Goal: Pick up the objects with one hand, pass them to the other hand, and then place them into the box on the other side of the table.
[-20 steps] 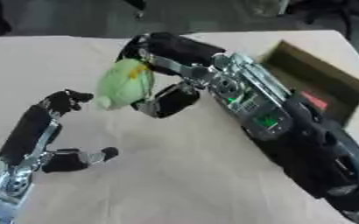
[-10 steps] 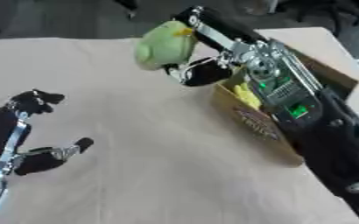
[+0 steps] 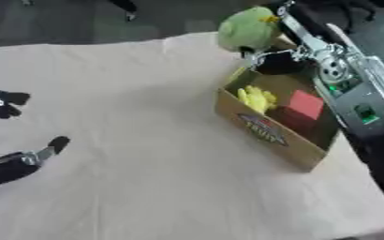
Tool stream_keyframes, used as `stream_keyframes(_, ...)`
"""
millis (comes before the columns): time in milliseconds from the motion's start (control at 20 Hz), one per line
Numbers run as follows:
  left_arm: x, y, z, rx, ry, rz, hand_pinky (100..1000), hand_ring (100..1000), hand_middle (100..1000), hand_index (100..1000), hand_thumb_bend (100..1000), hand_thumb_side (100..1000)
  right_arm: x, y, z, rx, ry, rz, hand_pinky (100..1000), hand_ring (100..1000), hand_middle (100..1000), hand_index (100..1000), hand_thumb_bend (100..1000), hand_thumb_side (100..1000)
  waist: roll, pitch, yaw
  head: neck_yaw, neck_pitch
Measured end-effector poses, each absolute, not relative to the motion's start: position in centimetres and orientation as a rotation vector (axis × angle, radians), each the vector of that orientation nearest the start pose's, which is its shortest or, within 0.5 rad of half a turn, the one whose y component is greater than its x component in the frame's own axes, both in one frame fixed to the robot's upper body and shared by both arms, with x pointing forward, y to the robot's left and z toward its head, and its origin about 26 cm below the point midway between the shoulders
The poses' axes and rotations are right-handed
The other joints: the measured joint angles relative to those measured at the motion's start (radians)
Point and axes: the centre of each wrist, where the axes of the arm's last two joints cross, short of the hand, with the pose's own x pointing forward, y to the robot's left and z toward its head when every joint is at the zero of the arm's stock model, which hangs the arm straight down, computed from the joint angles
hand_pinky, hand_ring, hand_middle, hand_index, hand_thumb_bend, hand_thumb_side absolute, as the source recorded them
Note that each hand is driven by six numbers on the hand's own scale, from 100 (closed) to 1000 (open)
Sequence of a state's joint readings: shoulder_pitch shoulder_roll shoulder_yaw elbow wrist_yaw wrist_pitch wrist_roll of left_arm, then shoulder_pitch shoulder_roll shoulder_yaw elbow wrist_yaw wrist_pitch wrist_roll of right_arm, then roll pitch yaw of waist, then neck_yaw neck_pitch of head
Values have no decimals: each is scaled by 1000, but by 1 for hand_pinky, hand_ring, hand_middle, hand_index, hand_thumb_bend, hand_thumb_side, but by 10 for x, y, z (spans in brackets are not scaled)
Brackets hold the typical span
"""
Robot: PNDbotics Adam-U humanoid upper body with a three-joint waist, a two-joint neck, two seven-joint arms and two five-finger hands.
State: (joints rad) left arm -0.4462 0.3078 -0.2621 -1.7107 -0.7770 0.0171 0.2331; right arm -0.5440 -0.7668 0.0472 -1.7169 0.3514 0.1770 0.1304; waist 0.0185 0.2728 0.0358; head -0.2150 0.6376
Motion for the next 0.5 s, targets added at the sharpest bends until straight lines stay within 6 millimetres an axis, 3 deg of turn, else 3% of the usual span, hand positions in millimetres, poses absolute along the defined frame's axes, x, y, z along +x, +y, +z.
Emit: stream_keyframes(500, 343, 213, 166, 998, -2194, -691, 571, 555, 601, 749, 666, 395, 349, -385, 243, -1106, -1634, 767, 925, 743, 507, 684, 112, 105, 11, 0, 4, -17, -9)
